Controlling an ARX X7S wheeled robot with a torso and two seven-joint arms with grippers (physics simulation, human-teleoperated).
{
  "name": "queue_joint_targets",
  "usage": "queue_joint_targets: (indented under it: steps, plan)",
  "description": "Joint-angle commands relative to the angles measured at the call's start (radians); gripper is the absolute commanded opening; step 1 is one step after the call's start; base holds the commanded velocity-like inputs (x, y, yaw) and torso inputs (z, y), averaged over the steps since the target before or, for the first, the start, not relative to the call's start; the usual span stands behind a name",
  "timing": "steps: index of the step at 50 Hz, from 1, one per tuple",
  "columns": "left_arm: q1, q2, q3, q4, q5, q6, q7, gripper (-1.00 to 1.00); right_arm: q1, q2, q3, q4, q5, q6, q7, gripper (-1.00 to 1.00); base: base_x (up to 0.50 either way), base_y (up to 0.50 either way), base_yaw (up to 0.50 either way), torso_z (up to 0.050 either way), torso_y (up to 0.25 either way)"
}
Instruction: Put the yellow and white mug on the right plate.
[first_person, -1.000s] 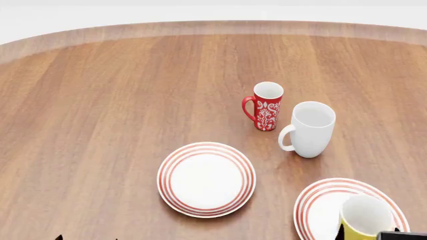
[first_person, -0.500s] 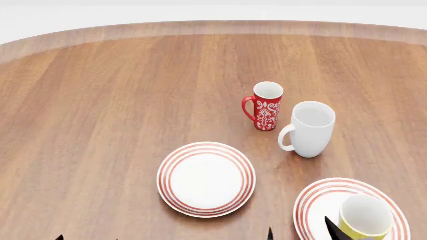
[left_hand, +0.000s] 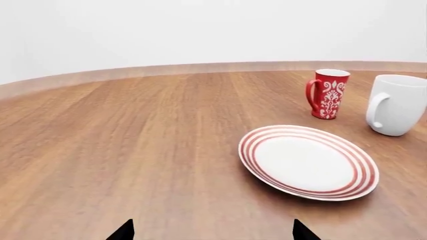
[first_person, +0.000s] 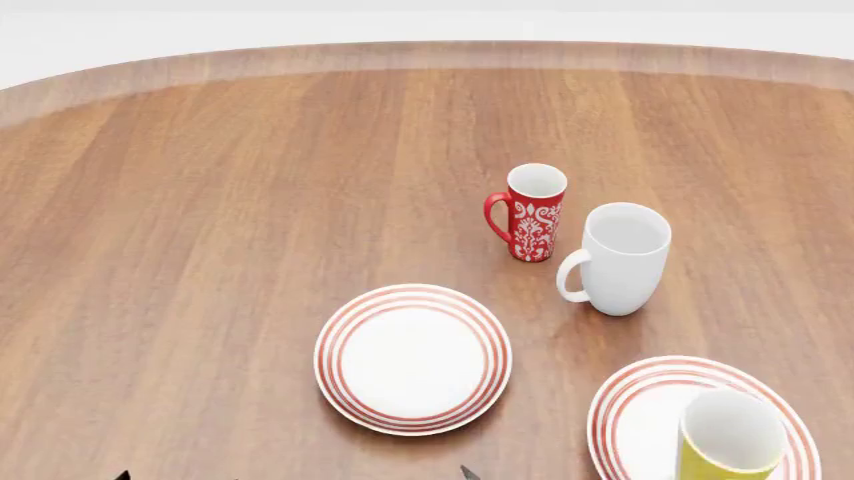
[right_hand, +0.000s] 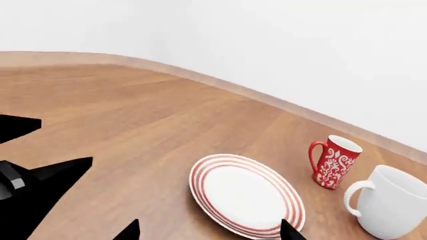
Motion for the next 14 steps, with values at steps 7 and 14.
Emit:
queue_joint_targets:
  steps: [7, 14]
  plan:
    - [0.0, -0.001, 0.01, 0.0, -0.001, 0.004, -0.001, 1.0, -0.08, 0.014, -0.079, -0.109, -0.035, -0.06, 0.005, 1.0, 0.0, 0.0, 0.0, 0.0, 0.0]
    - [0.001, -0.003, 0.013, 0.001, -0.001, 0.004, -0.004, 1.0, -0.091, 0.021, -0.078, -0.115, -0.033, -0.067, 0.016, 1.0, 0.0, 0.0, 0.0, 0.0, 0.0]
